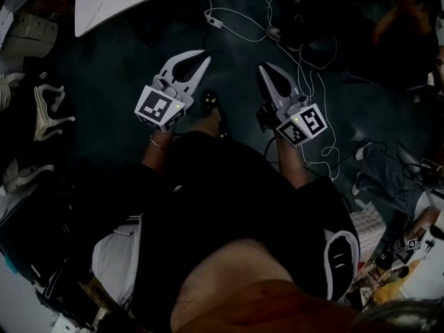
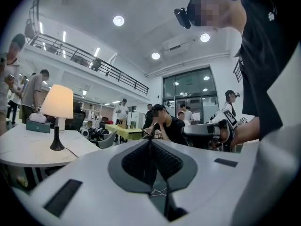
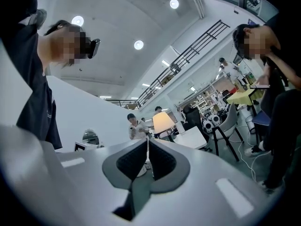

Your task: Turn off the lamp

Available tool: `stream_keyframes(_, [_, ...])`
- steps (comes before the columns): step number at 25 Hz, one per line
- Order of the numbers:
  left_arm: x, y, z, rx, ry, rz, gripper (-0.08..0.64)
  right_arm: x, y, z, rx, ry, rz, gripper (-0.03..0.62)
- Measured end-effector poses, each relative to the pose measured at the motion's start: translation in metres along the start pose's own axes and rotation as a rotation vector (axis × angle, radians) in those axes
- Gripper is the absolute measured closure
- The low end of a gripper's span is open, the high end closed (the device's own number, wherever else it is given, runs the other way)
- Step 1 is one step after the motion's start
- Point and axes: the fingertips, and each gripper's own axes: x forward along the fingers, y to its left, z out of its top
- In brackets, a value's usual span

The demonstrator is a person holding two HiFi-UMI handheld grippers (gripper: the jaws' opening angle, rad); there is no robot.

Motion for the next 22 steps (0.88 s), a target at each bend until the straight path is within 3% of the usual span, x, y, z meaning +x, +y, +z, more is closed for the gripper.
stream_keyframes(3, [0.013,0.005,-0.002,-0.020,0.008,-0.030,0.552,0.009,-0.016,-0.002,0.014,0.000,-0.012,0.594])
stream_keyframes(11, [0.021,0.044,-0.021,-0.043,0.055,0.025,0.552,0.042,-0.049,-0.008,0.061,0.013,0.003,0.594])
stream_keyframes(15, [0.030,0.057,-0.030,-0.053,0.090,0.019,0.552,0.055,-0.063,-0.013,0.073,0.031,0.003,0.594])
stream_keyframes(22, [0.049,0.078,-0.029,-0.072,0.057,0.020,0.552,0.077,-0.078,-0.012,0.063,0.050,0.008,0.594])
